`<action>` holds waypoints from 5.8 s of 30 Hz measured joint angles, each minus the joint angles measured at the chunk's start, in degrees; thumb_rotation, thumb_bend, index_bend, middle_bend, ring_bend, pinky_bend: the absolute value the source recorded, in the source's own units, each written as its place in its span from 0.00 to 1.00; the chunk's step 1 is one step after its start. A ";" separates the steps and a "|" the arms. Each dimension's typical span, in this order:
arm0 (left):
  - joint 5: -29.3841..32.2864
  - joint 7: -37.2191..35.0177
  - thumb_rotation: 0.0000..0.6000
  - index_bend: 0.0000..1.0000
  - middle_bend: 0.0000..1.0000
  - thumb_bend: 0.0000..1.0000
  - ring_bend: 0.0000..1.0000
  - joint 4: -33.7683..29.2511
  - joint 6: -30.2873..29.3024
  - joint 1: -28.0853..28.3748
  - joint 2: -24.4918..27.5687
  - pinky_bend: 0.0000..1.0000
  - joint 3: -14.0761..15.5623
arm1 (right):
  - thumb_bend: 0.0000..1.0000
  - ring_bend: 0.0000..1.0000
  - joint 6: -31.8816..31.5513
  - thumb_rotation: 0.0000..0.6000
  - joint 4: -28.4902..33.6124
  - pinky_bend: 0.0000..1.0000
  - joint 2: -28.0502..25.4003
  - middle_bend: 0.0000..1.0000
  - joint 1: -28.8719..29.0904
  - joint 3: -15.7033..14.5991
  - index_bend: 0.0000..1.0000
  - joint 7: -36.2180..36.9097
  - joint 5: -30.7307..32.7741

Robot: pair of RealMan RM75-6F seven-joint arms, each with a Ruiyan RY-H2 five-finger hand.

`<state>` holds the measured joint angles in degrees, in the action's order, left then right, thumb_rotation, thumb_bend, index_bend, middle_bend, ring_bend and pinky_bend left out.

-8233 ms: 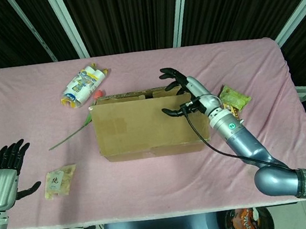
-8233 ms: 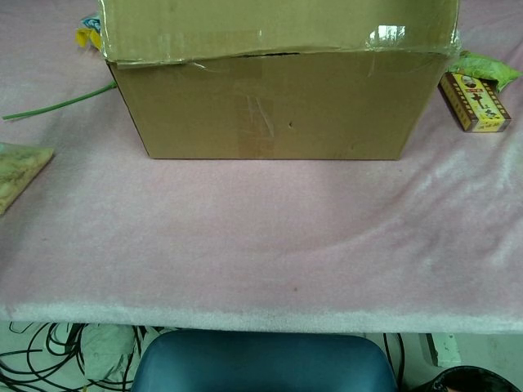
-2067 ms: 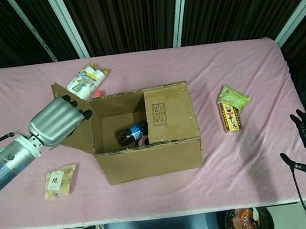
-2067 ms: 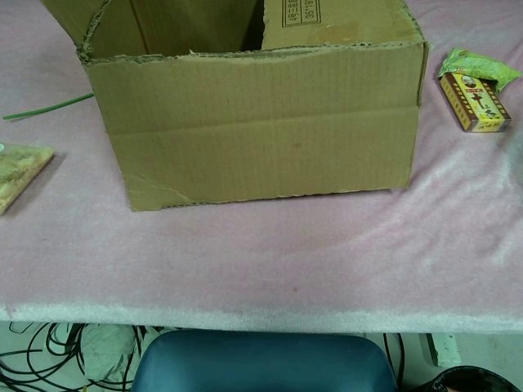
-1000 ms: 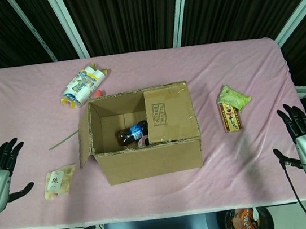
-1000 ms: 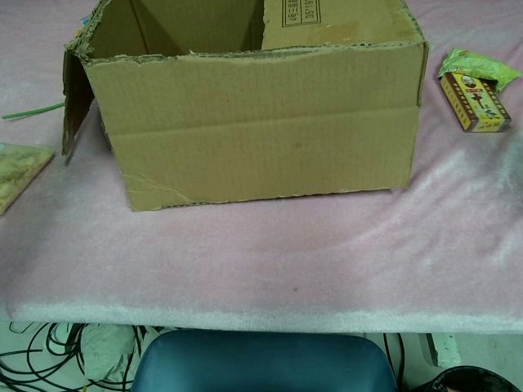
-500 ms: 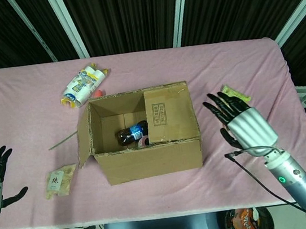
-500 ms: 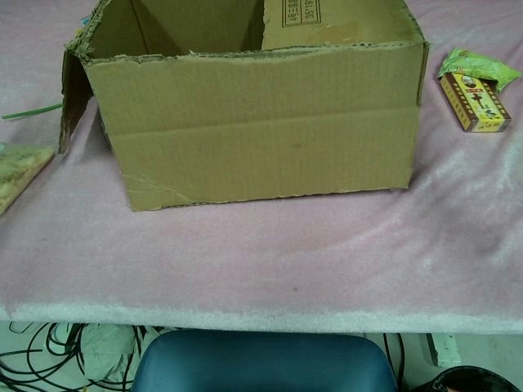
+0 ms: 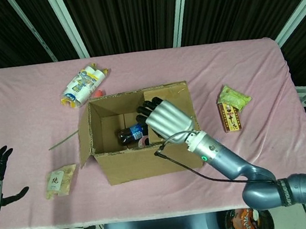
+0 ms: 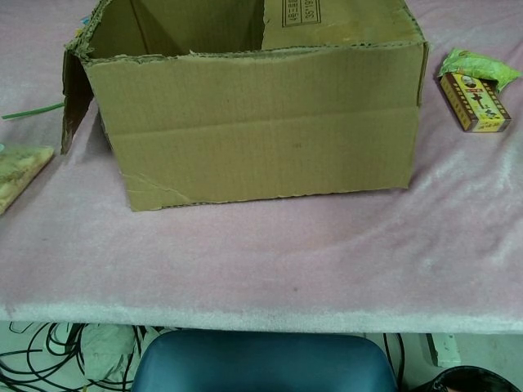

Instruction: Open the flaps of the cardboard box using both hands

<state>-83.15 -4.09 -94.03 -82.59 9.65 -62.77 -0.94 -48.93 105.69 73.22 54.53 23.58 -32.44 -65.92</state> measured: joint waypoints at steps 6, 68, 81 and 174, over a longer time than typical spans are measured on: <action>0.69 -0.87 1.00 0.00 0.00 0.11 0.00 -0.53 1.37 0.16 0.56 0.00 -0.36 | 0.95 0.27 7.09 1.00 -8.85 0.34 4.65 0.33 8.30 -1.77 0.43 -3.80 4.34; 1.16 -2.85 1.00 0.00 0.00 0.11 0.00 -2.23 4.24 -0.04 2.23 0.00 -1.84 | 0.92 0.29 4.91 1.00 -7.62 0.31 -1.92 0.50 34.58 -29.18 0.54 -35.55 23.36; 0.88 -3.05 1.00 0.00 0.00 0.11 0.00 -2.61 4.40 -0.12 2.53 0.00 -1.82 | 0.84 0.28 0.82 1.00 -1.08 0.28 -6.99 0.49 37.55 -31.45 0.55 -42.05 23.68; -1.40 0.64 1.00 0.00 0.00 0.12 0.00 -1.70 2.03 -0.80 1.33 0.00 -1.64 | 0.26 0.11 -17.04 1.00 0.59 0.23 -26.83 0.10 7.70 -32.72 0.03 -39.51 14.86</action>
<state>-84.56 -3.45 -95.74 -80.55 8.84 -61.44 -2.58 -65.97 106.28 46.39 62.23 -9.14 -71.96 -51.06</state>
